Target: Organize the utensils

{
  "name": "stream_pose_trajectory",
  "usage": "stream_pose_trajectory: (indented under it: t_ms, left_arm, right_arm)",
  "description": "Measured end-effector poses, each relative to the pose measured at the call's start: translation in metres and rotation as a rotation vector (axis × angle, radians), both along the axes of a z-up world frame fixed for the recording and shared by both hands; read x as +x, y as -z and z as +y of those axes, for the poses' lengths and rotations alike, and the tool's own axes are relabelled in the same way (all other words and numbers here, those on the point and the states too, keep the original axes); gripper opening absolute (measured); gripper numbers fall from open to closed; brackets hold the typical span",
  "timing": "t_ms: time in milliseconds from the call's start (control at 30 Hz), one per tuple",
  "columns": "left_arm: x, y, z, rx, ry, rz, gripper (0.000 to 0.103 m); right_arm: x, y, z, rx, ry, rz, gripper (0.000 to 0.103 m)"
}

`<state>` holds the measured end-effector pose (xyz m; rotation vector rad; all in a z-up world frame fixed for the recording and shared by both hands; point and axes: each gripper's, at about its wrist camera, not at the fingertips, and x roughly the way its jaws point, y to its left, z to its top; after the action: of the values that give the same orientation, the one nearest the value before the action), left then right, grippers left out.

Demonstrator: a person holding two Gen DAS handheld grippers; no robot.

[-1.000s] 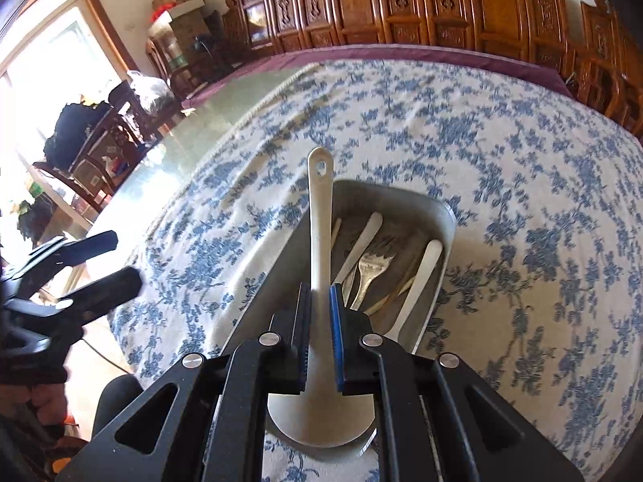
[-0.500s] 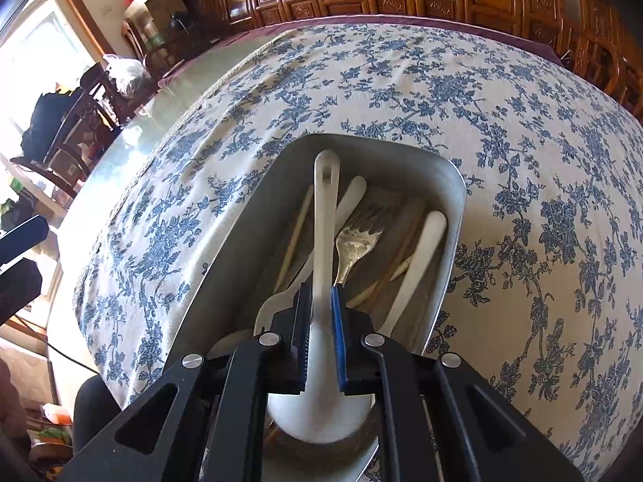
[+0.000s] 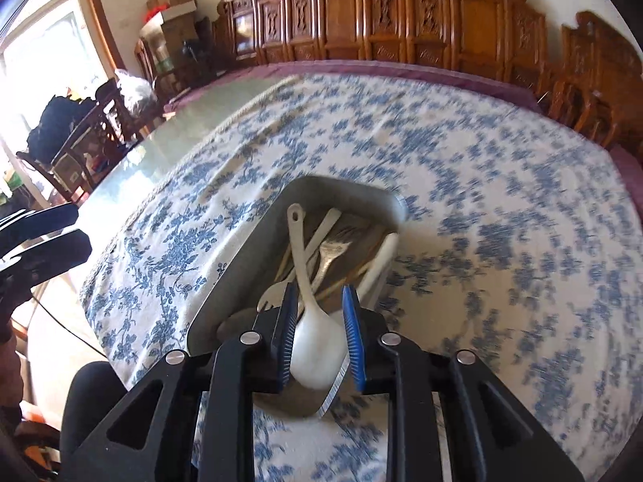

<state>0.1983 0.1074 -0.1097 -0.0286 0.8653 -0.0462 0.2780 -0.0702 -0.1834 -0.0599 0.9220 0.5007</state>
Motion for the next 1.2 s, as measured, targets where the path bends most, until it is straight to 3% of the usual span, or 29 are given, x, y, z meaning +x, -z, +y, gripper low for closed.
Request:
stream_pose_trajectory:
  t_ms: [67, 267, 333, 500, 700, 967, 1200]
  left_arm:
    - [-0.006, -0.005, -0.005, 0.005, 0.000, -0.014, 0.086]
    - [-0.020, -0.016, -0.024, 0.016, 0.013, -0.036, 0.095]
    - [-0.026, -0.020, -0.031, 0.025, 0.016, -0.045, 0.095]
    - [-0.039, -0.026, -0.047, 0.038, 0.020, -0.060, 0.095]
    - [-0.061, -0.031, -0.064, 0.052, 0.029, -0.076, 0.095]
    - [-0.095, -0.042, -0.080, 0.047, 0.034, -0.107, 0.095]
    - [-0.129, -0.076, -0.087, 0.041, 0.024, -0.193, 0.095]
  right_arm:
    - [-0.010, -0.009, -0.011, 0.014, 0.015, -0.024, 0.027]
    - [-0.048, -0.039, -0.045, 0.049, 0.068, -0.105, 0.048]
    - [-0.057, -0.047, -0.054, 0.057, 0.089, -0.126, 0.061]
    - [-0.083, -0.064, -0.078, 0.063, 0.142, -0.168, 0.076]
    - [-0.116, -0.075, -0.102, 0.059, 0.203, -0.220, 0.100]
    - [-0.157, -0.094, -0.127, 0.054, 0.267, -0.279, 0.100]
    - [-0.198, -0.145, -0.139, 0.067, 0.304, -0.407, 0.100]
